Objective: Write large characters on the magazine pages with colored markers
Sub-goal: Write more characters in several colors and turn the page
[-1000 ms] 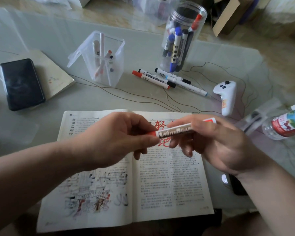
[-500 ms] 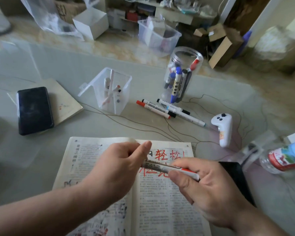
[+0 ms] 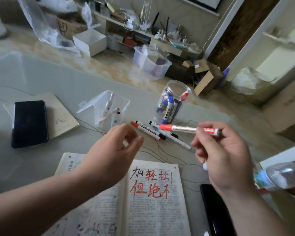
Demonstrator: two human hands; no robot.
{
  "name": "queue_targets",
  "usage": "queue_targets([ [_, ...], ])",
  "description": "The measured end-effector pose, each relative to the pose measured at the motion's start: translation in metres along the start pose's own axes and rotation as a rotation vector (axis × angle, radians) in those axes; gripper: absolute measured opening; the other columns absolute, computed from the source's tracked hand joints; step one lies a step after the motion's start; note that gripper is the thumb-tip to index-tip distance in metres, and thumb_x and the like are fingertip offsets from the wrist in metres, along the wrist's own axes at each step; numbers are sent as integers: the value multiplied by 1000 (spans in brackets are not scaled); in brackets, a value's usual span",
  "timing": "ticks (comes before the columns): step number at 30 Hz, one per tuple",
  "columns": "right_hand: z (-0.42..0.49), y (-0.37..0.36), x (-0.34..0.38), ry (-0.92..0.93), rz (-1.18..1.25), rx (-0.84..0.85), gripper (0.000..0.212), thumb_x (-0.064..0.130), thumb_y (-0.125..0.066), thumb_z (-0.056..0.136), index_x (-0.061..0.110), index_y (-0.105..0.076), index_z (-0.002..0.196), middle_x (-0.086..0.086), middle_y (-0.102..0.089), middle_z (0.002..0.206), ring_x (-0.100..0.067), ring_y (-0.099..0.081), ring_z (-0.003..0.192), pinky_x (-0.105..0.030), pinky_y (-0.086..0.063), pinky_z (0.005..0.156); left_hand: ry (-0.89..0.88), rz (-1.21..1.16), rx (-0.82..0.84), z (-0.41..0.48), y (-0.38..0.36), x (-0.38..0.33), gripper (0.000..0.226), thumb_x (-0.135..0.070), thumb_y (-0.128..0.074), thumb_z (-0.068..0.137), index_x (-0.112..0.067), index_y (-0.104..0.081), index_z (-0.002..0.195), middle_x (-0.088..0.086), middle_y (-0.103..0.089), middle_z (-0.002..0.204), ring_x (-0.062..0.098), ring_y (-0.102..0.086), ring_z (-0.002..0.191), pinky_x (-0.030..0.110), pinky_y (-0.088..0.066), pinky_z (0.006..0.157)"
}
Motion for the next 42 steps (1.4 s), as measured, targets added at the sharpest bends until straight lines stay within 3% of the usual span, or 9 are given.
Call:
queue_targets([
  [5, 100, -2, 33, 224, -238, -148, 9, 9, -61, 97, 18, -64, 97, -7, -70, 72, -14, -60, 52, -21, -44, 45, -125, 162, 59, -7, 5, -4, 25, -41, -64, 91, -31, -54, 70, -21, -60, 66, -6, -55, 67, 13, -37, 54],
  [11, 156, -12, 8, 89, -572, -50, 38, 22, -63, 96, 20, -51, 133, -4, -76, 84, -16, -72, 70, -33, -57, 58, -128, 327, 183, -15, 7, -6, 31, -48, -56, 94, -24, -53, 74, -9, -59, 70, 8, -53, 66, 24, -44, 58],
  [14, 134, -17, -15, 147, -664, -66, 25, 25, -65, 92, 31, -55, 114, 2, -75, 76, -21, -72, 73, -40, -59, 74, -89, 461, 324, -18, 3, 0, 34, -53, -53, 94, -25, -51, 76, -9, -57, 72, 8, -51, 65, 24, -40, 56],
  [17, 101, -32, -58, 90, -761, 19, 15, 17, -68, 88, 30, -61, 87, 5, -71, 68, -19, -68, 67, -33, -56, 72, -47, 592, 525, -22, -3, 9, 32, -55, -50, 95, -24, -59, 94, -8, -64, 95, 17, -60, 86, 28, -48, 71],
  [21, 71, -56, -117, -39, -997, 284, 27, 17, -67, 86, 23, -67, 113, 5, -69, 102, -20, -64, 99, -33, -52, 92, -15, 751, 744, -33, -6, 16, 38, -53, -47, 98, -23, -58, 119, -1, -61, 123, 26, -59, 111, 31, -43, 84],
  [26, 74, -81, -133, 20, -1212, 380, 42, 19, -60, 92, 19, -58, 134, 2, -57, 135, -21, -44, 130, -32, -37, 108, 14, 802, 853, -39, -8, 24, 43, -54, -51, 97, -23, -56, 125, -2, -60, 130, 26, -58, 118, 34, -45, 89],
  [35, 78, -89, -139, -12, -1299, 411, 28, 14, -60, 85, 24, -60, 111, -1, -63, 109, -24, -56, 107, -33, -50, 86, -107, 934, 730, -27, -20, 51, 100, -74, -72, 68, -29, -31, 146, 3, -36, 137, 24, -35, 125, 39, -38, 101],
  [40, 45, -51, -105, -72, -835, 281, 15, 12, -64, 86, 25, -69, 90, 13, -63, 70, -7, -55, 65, -14, -41, 59, -54, 901, 731, -26, -38, 63, 119, -82, -72, 59, -37, -18, 154, 1, -41, 135, 22, -39, 122, 40, -41, 101],
  [42, 23, -27, -86, -122, -631, 177, 16, 13, -66, 90, 26, -72, 82, 6, -62, 60, -6, -50, 53, -21, -41, 56, -46, 890, 705, -21, -43, 62, 124, -83, -72, 58, -36, -15, 157, 1, -40, 138, 22, -39, 124, 39, -41, 103],
])
Point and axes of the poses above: each hand's wrist, its own z-axis towards the middle knuckle, its own y-axis out of the back of the hand, x = y × z, the point moved 3 cm from there along z, towards the middle knuckle
